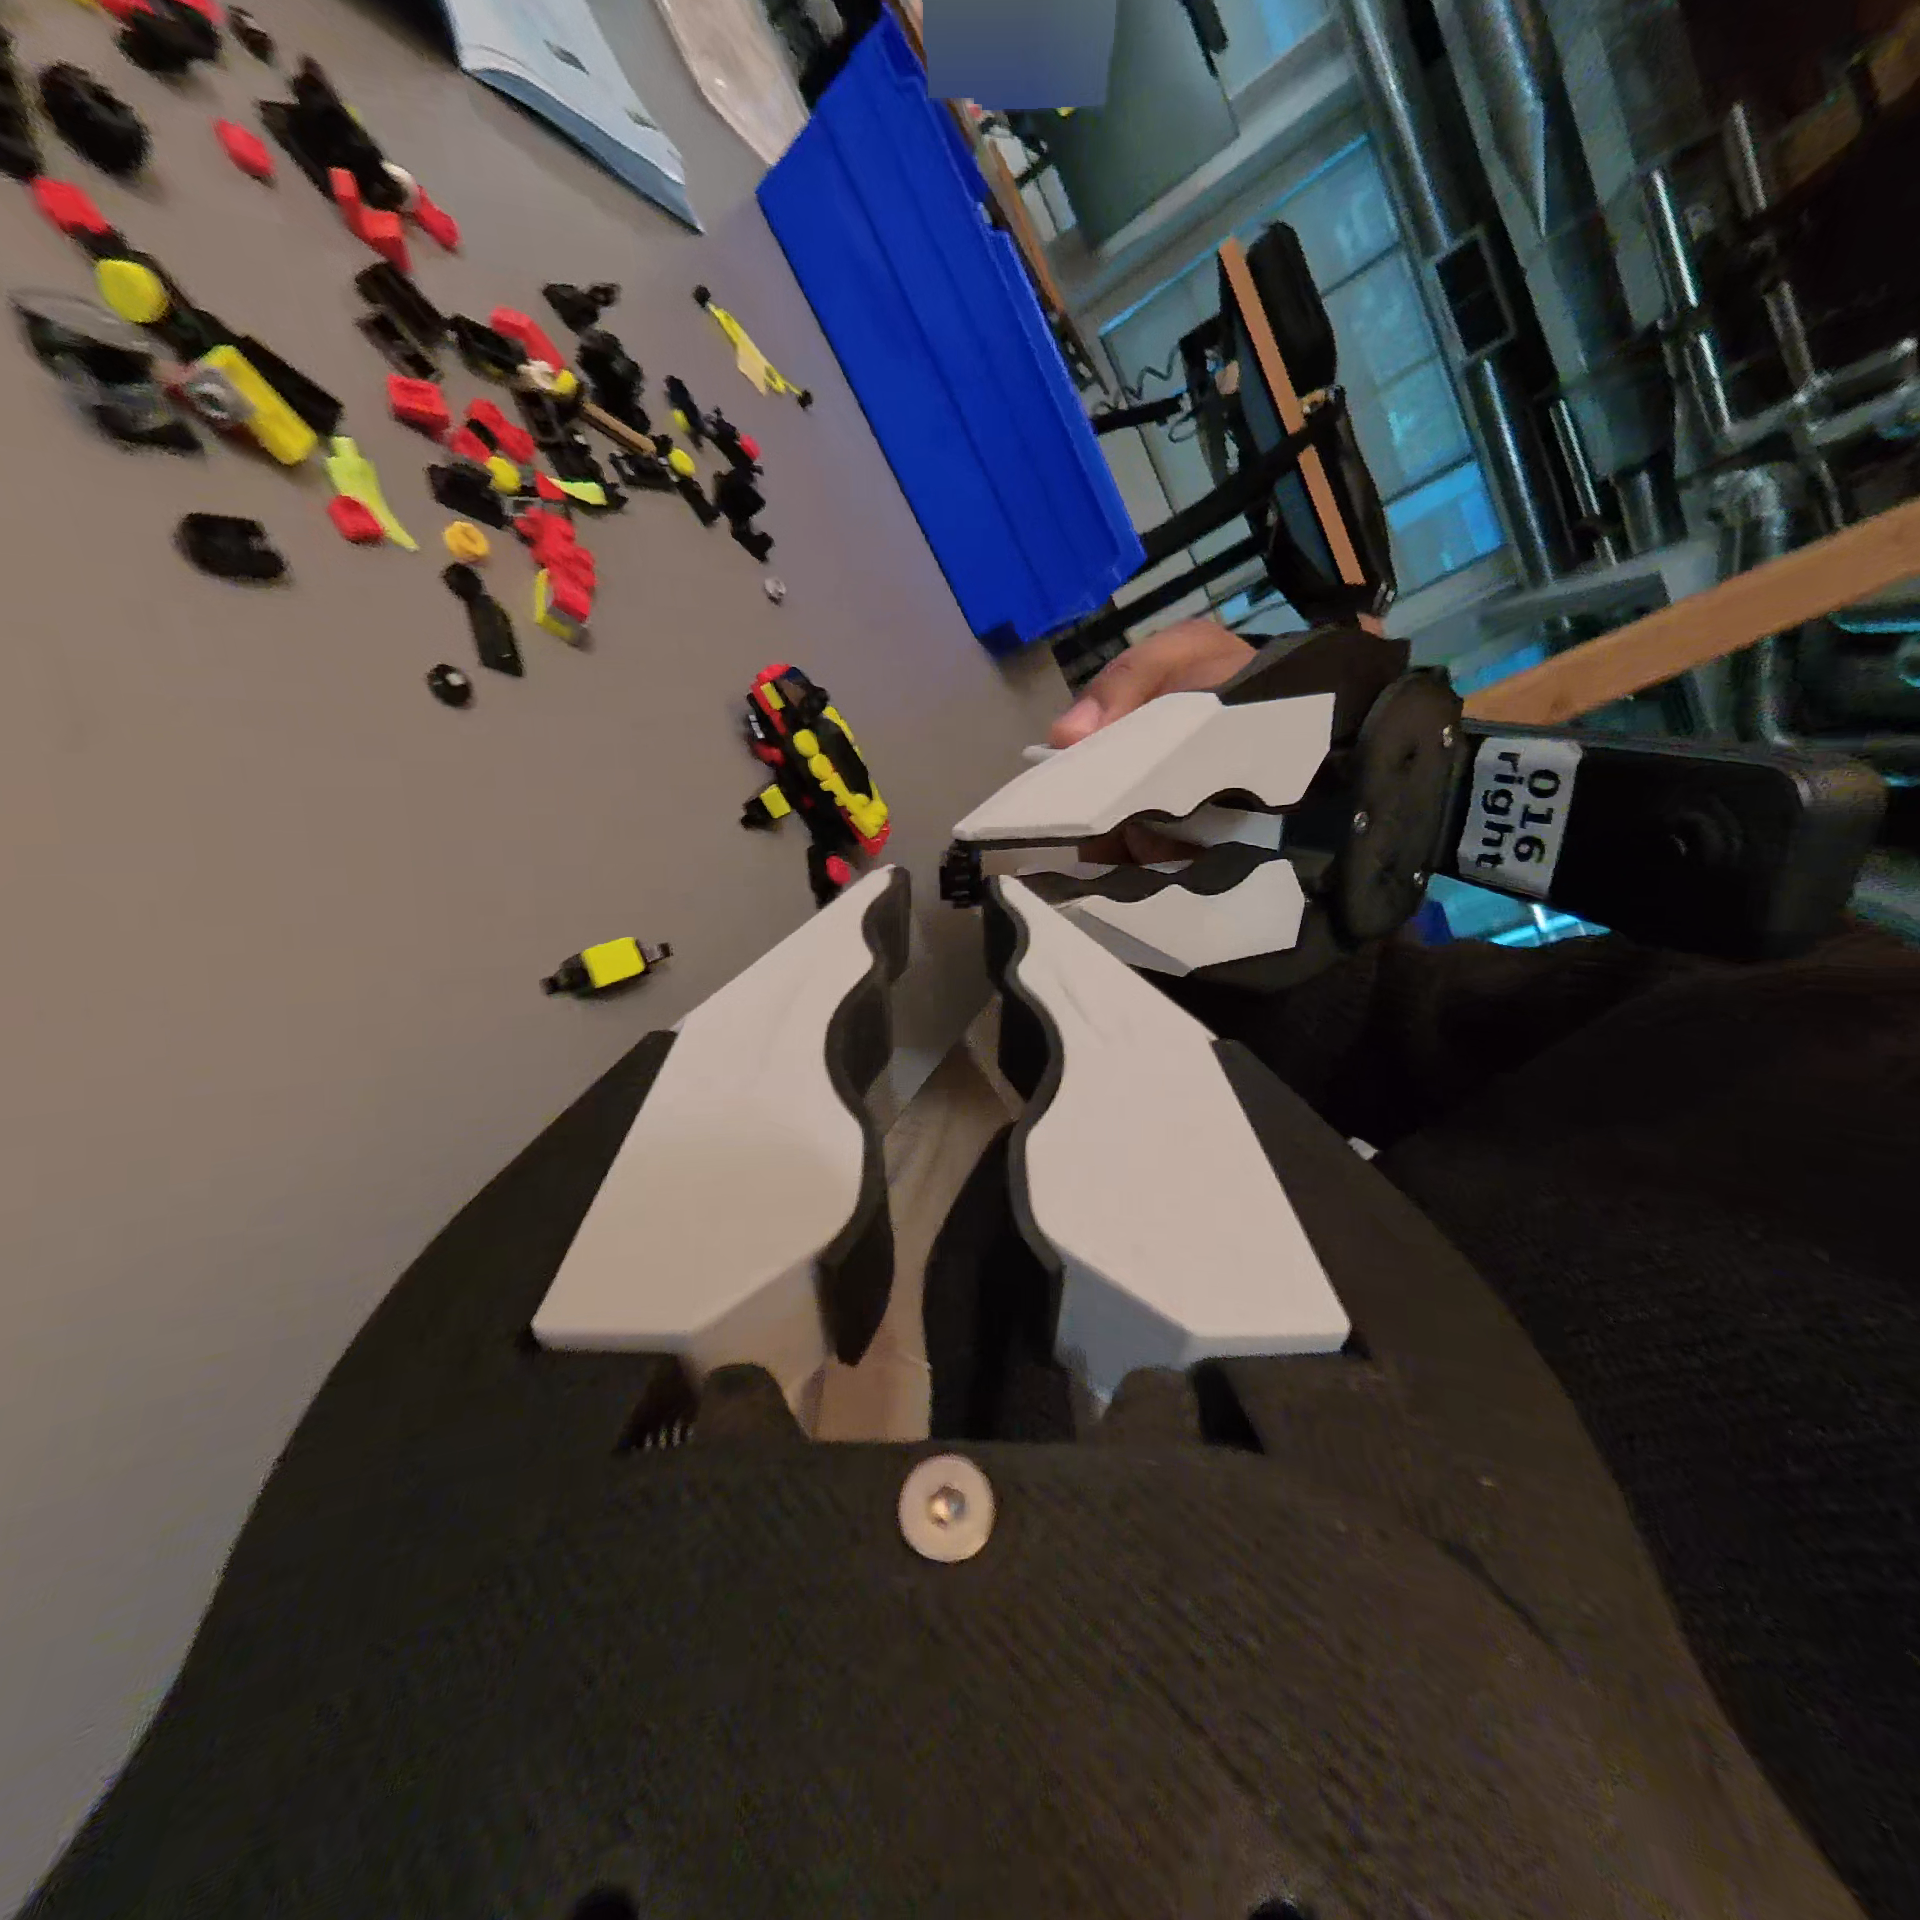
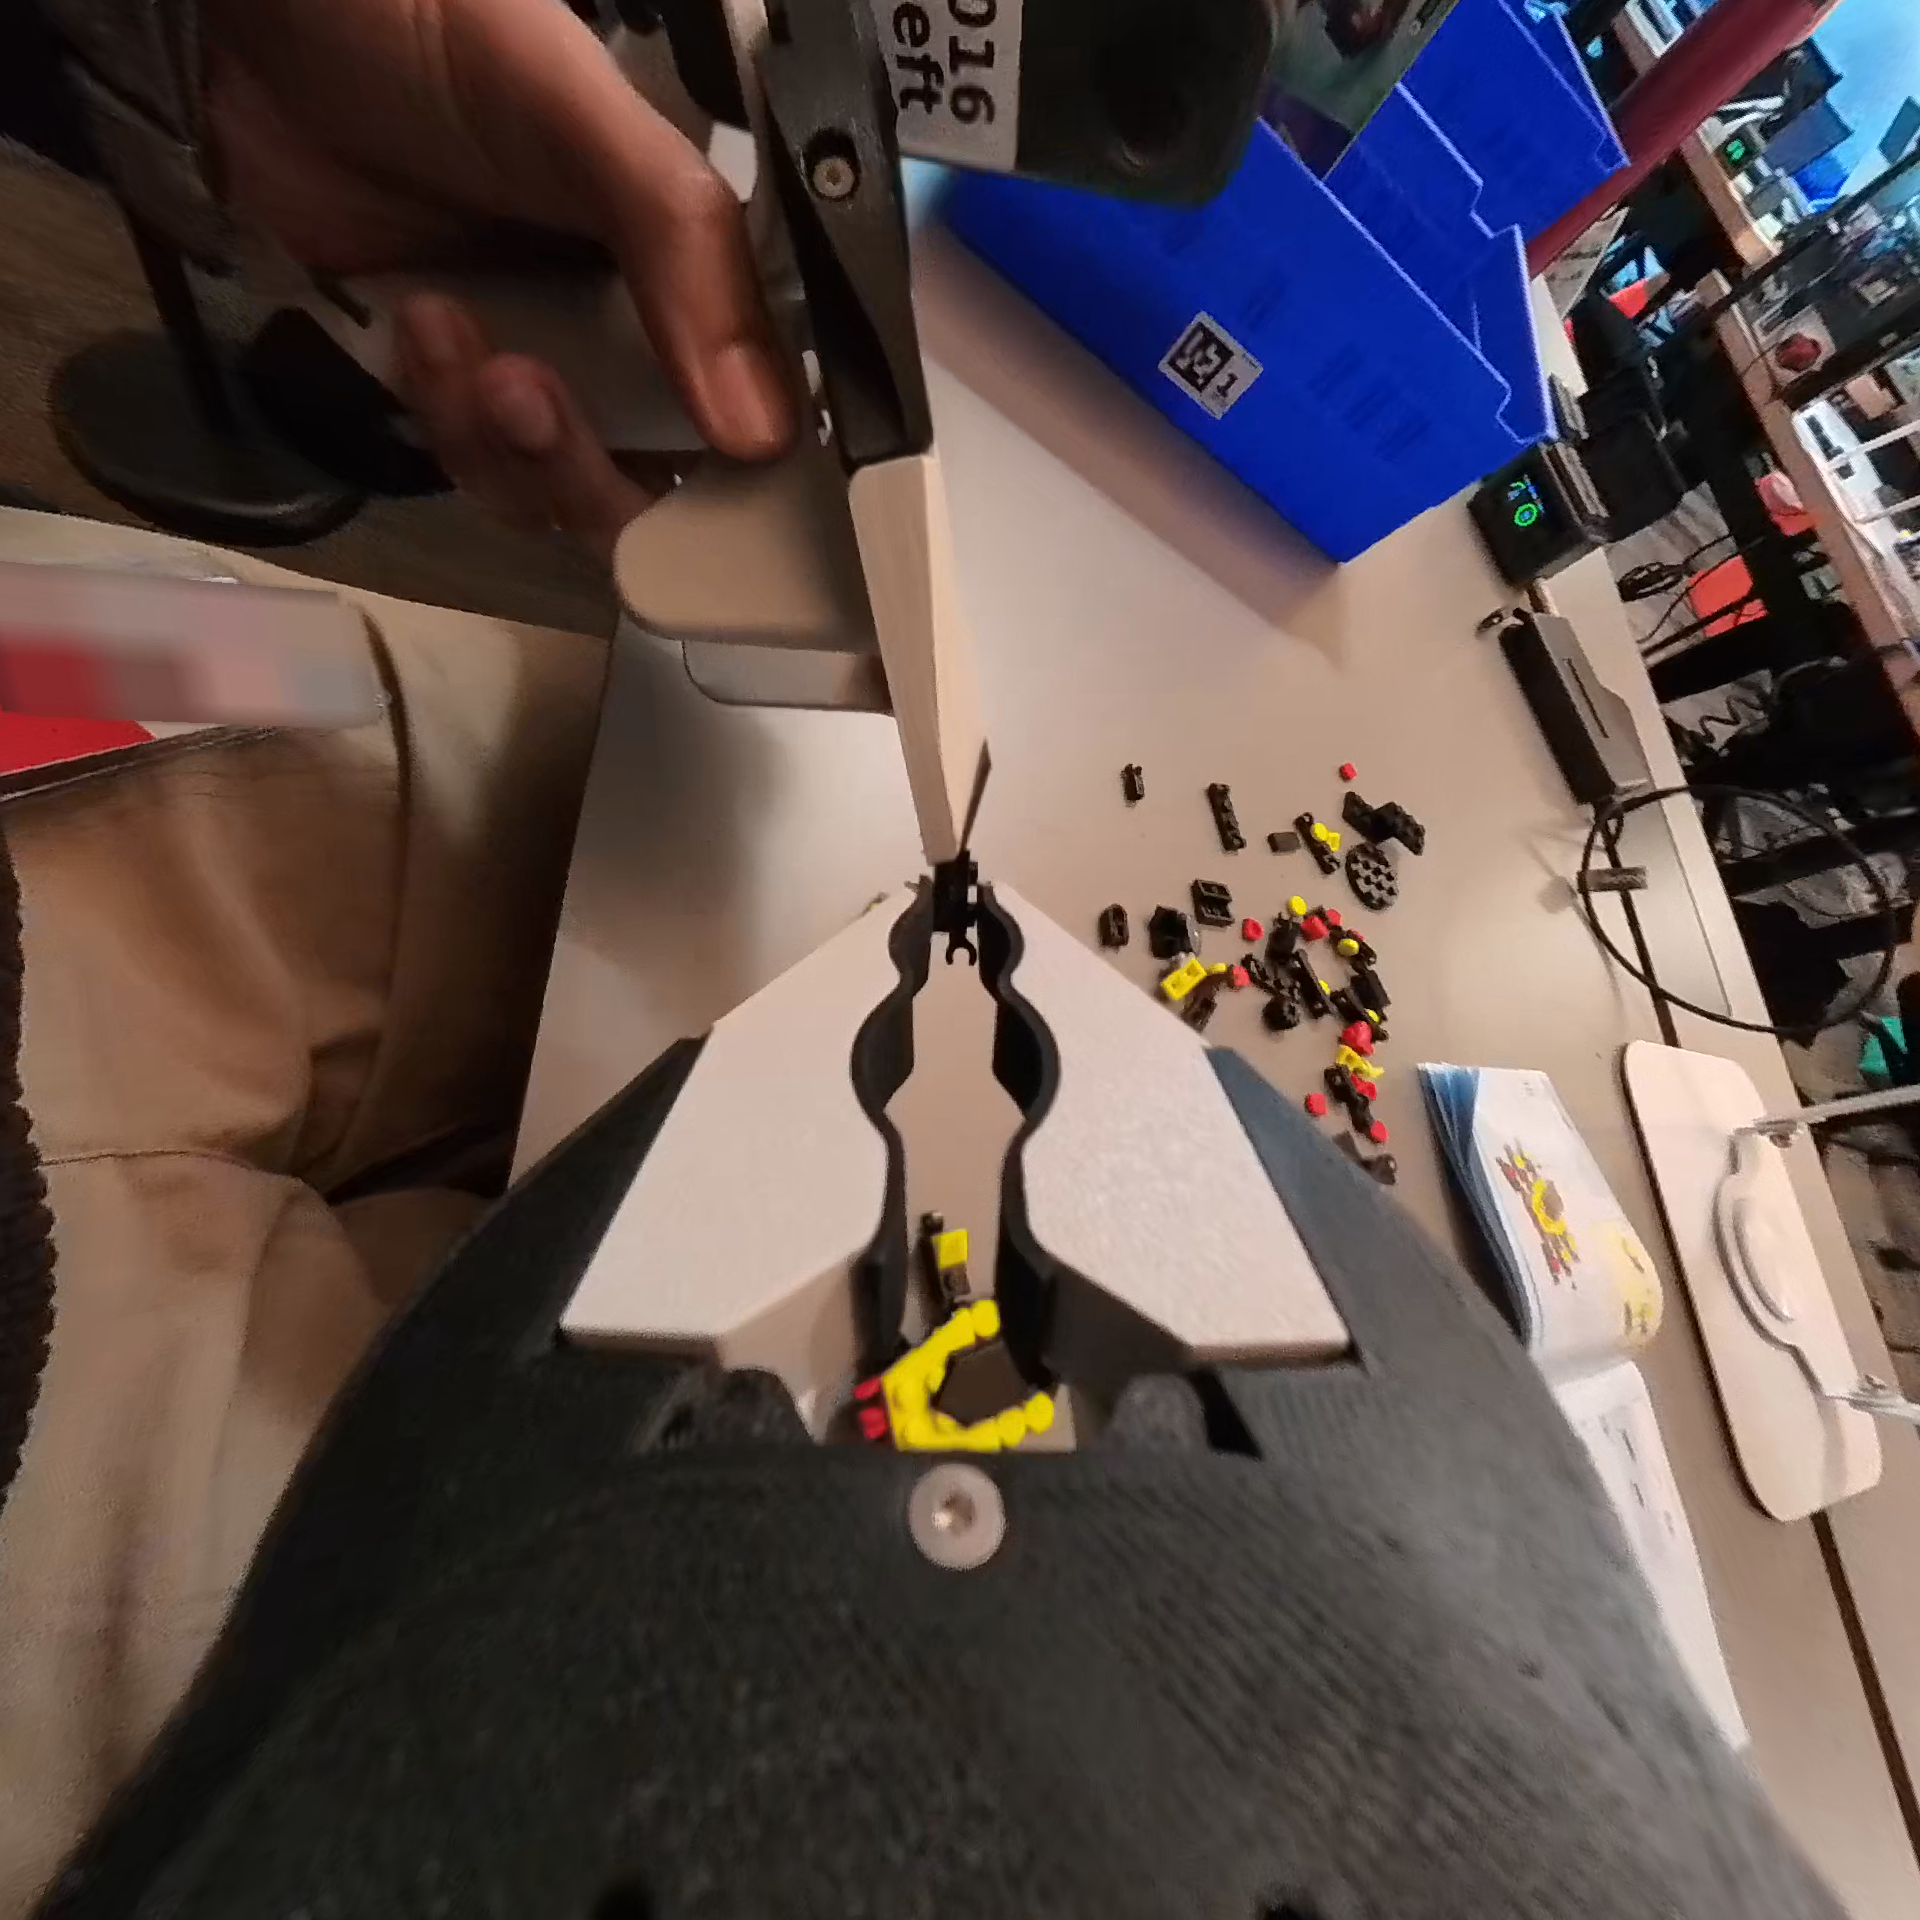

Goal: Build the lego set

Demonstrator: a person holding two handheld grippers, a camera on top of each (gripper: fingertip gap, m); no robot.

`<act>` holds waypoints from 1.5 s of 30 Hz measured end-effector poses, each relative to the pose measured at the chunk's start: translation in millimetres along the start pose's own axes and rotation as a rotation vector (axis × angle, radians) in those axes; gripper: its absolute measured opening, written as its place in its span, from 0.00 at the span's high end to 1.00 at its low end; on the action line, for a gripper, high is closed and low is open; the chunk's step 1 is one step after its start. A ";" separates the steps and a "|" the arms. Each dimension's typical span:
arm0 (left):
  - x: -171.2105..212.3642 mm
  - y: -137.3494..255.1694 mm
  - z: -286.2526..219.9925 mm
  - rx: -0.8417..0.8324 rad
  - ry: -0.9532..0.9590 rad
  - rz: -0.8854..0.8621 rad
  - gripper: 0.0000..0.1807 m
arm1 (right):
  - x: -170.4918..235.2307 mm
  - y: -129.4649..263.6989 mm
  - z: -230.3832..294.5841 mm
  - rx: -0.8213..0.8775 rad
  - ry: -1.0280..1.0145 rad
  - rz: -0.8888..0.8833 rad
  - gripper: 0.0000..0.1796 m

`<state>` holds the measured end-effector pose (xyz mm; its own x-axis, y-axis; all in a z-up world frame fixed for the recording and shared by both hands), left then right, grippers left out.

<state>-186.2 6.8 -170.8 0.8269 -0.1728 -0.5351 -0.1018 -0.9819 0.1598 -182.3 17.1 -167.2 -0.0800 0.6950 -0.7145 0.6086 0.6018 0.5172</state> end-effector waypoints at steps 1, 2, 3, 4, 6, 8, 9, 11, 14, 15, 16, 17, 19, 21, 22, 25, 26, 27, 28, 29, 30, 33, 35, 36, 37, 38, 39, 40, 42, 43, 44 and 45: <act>0.2 -3.0 -2.5 0.018 -0.005 0.010 0.97 | 1.9 2.1 -0.1 0.009 0.000 0.005 0.96; 0.3 -5.7 -2.9 0.023 -0.010 0.020 0.97 | 3.9 4.1 -0.5 0.018 -0.003 0.008 0.96; 0.2 -8.1 -3.0 0.024 -0.021 0.029 0.97 | 6.0 5.4 -0.9 0.026 -0.012 0.011 0.96; 0.0 -10.5 -2.3 0.016 -0.037 0.038 0.97 | 8.6 6.2 -1.2 0.030 -0.029 0.015 0.96; 0.5 -14.4 -0.4 -0.002 -0.078 0.060 0.97 | 14.2 7.1 -0.1 0.017 -0.093 0.021 0.94; 0.3 -17.4 -1.0 0.000 -0.107 0.073 0.97 | 18.3 9.1 0.5 -0.021 -0.207 0.010 0.89; 0.2 -18.9 -1.3 0.004 -0.115 0.079 0.97 | 19.1 10.8 0.7 -0.052 -0.278 -0.003 0.87; 0.8 -22.0 -2.1 0.014 -0.125 0.093 0.97 | 22.8 13.6 1.1 -0.128 -0.441 -0.019 0.84; 1.9 -26.4 -4.1 0.023 -0.146 0.113 0.97 | 28.1 16.2 6.0 -0.278 -0.690 -0.041 0.84; 2.4 -27.8 -5.4 0.026 -0.159 0.119 0.97 | 28.2 17.6 6.2 -0.313 -0.752 -0.060 0.85; 3.5 -29.2 -6.6 0.028 -0.170 0.128 0.97 | 28.0 19.1 4.7 -0.331 -0.792 -0.082 0.86; 5.4 -30.4 -7.1 0.028 -0.180 0.140 0.97 | 27.5 21.0 2.6 -0.340 -0.814 -0.102 0.86; 9.5 -32.5 -8.2 0.032 -0.192 0.164 0.97 | 25.3 24.5 0.9 -0.362 -0.833 -0.130 0.87; 11.6 -33.2 -9.4 0.039 -0.193 0.175 0.97 | 21.5 26.9 3.2 -0.406 -0.852 -0.153 0.89; 11.8 -33.2 -10.0 0.045 -0.192 0.175 0.97 | 21.0 26.8 5.3 -0.427 -0.861 -0.153 0.89; 13.5 -32.4 -10.8 0.052 -0.189 0.183 0.97 | 23.2 25.0 8.5 -0.448 -0.855 -0.139 0.93; 14.3 -31.9 -11.3 0.055 -0.189 0.186 0.97 | 22.8 25.2 9.3 -0.459 -0.853 -0.139 0.93; 14.1 -31.3 -12.0 0.059 -0.186 0.182 0.97 | 22.1 25.4 9.4 -0.468 -0.853 -0.143 0.93; 13.8 -30.5 -12.5 0.061 -0.181 0.178 0.97 | 21.4 25.5 9.2 -0.476 -0.855 -0.149 0.93; 13.7 -29.9 -12.8 0.064 -0.175 0.175 0.97 | 20.9 25.3 9.3 -0.484 -0.859 -0.152 0.94; 13.8 -29.3 -12.7 0.065 -0.169 0.173 0.97 | 20.5 25.0 9.5 -0.492 -0.863 -0.153 0.94; 12.2 -26.9 -12.8 0.068 -0.150 0.157 0.97 | 19.2 23.9 8.7 -0.505 -0.869 -0.161 0.95; 10.3 -24.8 -13.2 0.073 -0.135 0.142 0.97 | 18.6 23.4 6.4 -0.504 -0.876 -0.170 0.96; 9.7 -23.9 -13.4 0.076 -0.129 0.137 0.97 | 17.7 23.6 5.2 -0.508 -0.882 -0.179 0.96; 9.2 -23.1 -14.1 0.081 -0.122 0.133 0.97 | 17.0 23.8 4.3 -0.513 -0.891 -0.185 0.96; 9.2 -22.6 -14.2 0.082 -0.117 0.131 0.98 | 16.6 23.8 3.6 -0.516 -0.895 -0.191 0.96; 9.3 -22.3 -13.8 0.079 -0.117 0.130 0.98 | 16.5 23.5 3.3 -0.516 -0.896 -0.192 0.96; 9.8 -22.2 -13.3 0.074 -0.118 0.132 0.98 | 16.8 23.0 3.6 -0.516 -0.892 -0.189 0.96; 10.2 -21.8 -12.6 0.067 -0.122 0.133 0.98 | 16.9 22.0 4.1 -0.511 -0.882 -0.184 0.96; 10.0 -21.5 -13.0 0.069 -0.122 0.131 0.98 | 16.5 22.1 3.9 -0.512 -0.881 -0.185 0.96; 9.6 -21.3 -13.1 0.070 -0.121 0.128 0.97 | 16.1 22.3 3.4 -0.513 -0.884 -0.188 0.97; 9.4 -21.2 -12.8 0.068 -0.119 0.126 0.97 | 15.7 22.7 2.9 -0.515 -0.889 -0.192 0.97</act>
<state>-169.2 27.1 -168.5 0.7344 -0.2989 -0.6093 -0.2412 -0.9541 0.1773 -167.4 40.6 -168.1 0.5970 0.1559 -0.7870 0.2202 0.9115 0.3475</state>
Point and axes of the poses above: each gripper's, where its closed fingertips meet, y back along the fingers, x out of its underside, z = x × y across the jaws, the point moved 1 cm from there along y, back along the fingers, and after that the axes turned 1 degree about -y, right-handed, at the moved point
